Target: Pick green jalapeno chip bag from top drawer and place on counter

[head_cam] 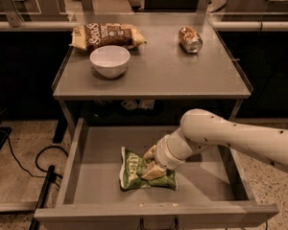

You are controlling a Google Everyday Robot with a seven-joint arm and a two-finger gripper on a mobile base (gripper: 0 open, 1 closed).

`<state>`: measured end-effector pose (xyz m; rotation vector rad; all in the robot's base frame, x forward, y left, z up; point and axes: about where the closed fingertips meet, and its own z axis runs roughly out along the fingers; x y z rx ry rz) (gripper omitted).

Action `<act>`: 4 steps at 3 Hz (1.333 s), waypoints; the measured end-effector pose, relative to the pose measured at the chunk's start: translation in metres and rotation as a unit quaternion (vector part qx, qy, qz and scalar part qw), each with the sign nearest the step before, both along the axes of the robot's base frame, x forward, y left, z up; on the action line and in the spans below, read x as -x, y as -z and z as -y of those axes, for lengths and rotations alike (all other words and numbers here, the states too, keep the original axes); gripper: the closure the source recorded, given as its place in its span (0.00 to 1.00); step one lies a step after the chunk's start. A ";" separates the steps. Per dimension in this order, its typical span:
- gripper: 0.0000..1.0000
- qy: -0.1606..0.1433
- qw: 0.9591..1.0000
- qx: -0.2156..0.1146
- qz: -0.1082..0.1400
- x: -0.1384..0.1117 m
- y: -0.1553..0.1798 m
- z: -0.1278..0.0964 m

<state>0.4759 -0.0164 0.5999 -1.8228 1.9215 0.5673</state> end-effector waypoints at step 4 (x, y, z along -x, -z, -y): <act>1.00 0.018 0.999 -0.004 -0.033 -0.003 -0.071 0.015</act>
Offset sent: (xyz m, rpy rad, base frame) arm -0.0017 0.0025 0.0077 0.0023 0.0007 0.0171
